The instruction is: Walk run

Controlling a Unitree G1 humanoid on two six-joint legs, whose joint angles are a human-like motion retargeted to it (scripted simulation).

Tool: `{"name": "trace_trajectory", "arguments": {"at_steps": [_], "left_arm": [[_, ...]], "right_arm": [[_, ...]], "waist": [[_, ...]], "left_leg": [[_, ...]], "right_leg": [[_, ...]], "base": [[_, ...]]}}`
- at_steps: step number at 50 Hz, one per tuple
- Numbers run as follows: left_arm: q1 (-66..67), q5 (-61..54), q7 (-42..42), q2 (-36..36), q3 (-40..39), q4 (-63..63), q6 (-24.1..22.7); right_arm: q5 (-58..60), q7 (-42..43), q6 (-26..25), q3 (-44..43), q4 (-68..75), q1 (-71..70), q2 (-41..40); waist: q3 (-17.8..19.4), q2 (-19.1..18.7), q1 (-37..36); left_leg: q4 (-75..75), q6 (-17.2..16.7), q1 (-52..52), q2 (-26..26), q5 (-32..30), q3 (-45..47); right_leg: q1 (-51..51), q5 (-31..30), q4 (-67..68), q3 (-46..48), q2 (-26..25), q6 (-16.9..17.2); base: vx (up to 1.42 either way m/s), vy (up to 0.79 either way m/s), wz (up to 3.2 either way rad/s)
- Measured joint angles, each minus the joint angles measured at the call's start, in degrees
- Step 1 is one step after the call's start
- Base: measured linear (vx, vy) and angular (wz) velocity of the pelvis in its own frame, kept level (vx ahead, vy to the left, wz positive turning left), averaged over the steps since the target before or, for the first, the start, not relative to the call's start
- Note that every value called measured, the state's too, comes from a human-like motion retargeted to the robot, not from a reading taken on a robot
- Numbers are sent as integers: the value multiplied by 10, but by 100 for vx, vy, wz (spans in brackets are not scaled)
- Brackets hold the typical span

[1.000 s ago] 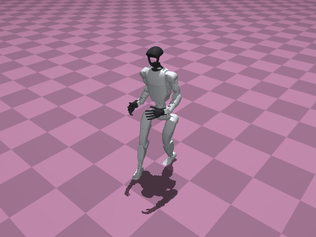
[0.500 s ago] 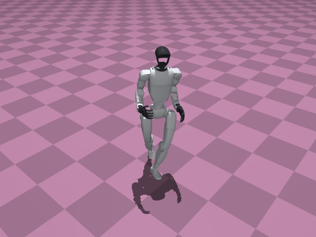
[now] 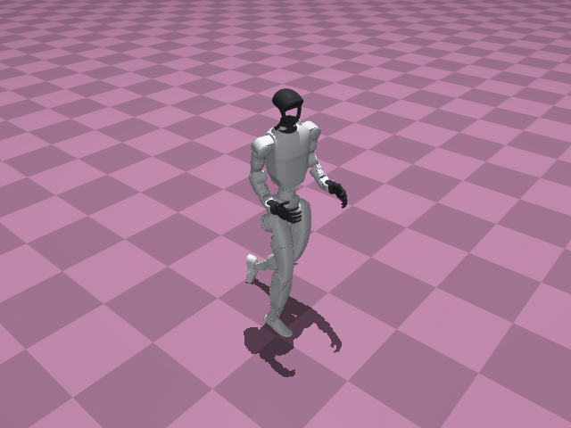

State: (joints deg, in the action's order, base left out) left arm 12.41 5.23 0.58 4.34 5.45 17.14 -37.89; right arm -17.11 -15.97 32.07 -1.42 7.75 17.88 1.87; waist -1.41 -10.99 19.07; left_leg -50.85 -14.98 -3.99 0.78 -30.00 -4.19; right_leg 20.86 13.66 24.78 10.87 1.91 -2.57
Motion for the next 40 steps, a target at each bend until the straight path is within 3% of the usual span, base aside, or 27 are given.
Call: {"name": "trace_trajectory", "arguments": {"at_steps": [2,5,7,12,15,17,18,20,21,23,26,30,33,37,38,40], "left_arm": [[37,-5,19,-23,-9,17,-8],[110,-23,34,-44,-14,18,-18],[146,-31,35,-52,-23,14,-17],[187,-42,36,-49,-39,-14,-4],[176,-34,15,-49,-43,-33,12],[163,-25,-4,-51,-48,-43,14],[153,-19,-16,-50,-50,-45,14],[122,0,-43,-52,-52,-39,3],[86,7,-54,-49,-62,-32,-6],[20,19,-66,-40,-68,-22,-17],[-59,20,-75,-24,-38,-31,-18],[-125,10,-87,-8,3,-71,-6],[-137,8,-92,8,19,-103,0],[-122,8,-85,29,9,-119,10],[-115,6,-82,33,4,-116,12],[-91,0,-73,40,-3,-102,13]], "right_arm": [[-13,2,-1,10,4,-35,7],[-4,24,8,11,9,-68,13],[9,36,17,10,4,-75,23],[6,48,29,10,-13,-74,34],[-20,27,22,7,-11,-62,34],[-30,17,20,15,-6,-46,32],[-31,12,20,17,-3,-37,29],[-17,3,23,21,7,-16,25],[-7,0,23,20,18,-17,21],[7,2,24,22,36,-6,15],[11,7,33,27,52,48,26],[-16,-24,27,18,57,121,56],[-9,-44,21,1,47,146,70],[41,-35,22,-2,14,137,61],[55,-24,20,2,3,128,54],[74,-7,16,15,-18,112,39]], "waist": [[-14,34,-12],[-12,54,-54],[-8,83,-85],[0,108,-173],[2,118,-188],[-1,135,-196],[-4,142,-191],[3,145,-157],[15,150,-132],[18,122,-122],[13,93,-120],[2,57,-75],[-6,39,-25],[-14,29,6],[-15,32,6],[-20,35,5]], "left_leg": [[-14,24,-54,54,19,-1],[-44,117,-150,32,152,71],[-3,157,-200,18,233,139],[273,222,-249,32,337,215],[392,242,-239,61,347,198],[376,300,-236,71,326,195],[331,300,-227,69,394,190],[265,300,-218,94,443,105],[244,300,-198,98,465,114],[250,295,-157,60,487,119],[286,272,-93,26,490,116],[376,232,-8,22,410,79],[410,190,43,24,328,51],[419,123,104,20,210,32],[405,101,115,24,176,29],[335,45,115,36,90,12]], "right_leg": [[-34,1,-35,-11,12,-8],[-95,-11,-87,-25,-9,-15],[-134,-47,-124,-31,-7,-15],[-228,-188,-201,-24,-43,17],[-284,-261,-207,21,-54,40],[-297,-329,-163,1,-57,71],[-293,-373,-127,-5,-64,92],[-261,-437,22,-33,-82,148],[-227,-437,125,-21,-78,157],[-178,-437,194,-3,-100,148],[-95,-317,235,-1,-103,96],[-2,-194,168,21,-43,63],[36,-153,11,35,2,55],[55,-97,-165,-19,-4,33],[58,-140,-174,-26,-5,18],[53,-118,-123,20,-4,-48]], "base": [[101,-47,4],[105,-42,-38],[114,-40,-44],[102,-34,-45],[124,-36,14],[132,-45,-6],[130,-42,41],[131,-30,119],[123,-37,142],[125,-39,51],[109,-36,28],[115,-30,104],[127,-43,120],[123,-57,29],[129,-60,-28],[125,-58,-49]]}}
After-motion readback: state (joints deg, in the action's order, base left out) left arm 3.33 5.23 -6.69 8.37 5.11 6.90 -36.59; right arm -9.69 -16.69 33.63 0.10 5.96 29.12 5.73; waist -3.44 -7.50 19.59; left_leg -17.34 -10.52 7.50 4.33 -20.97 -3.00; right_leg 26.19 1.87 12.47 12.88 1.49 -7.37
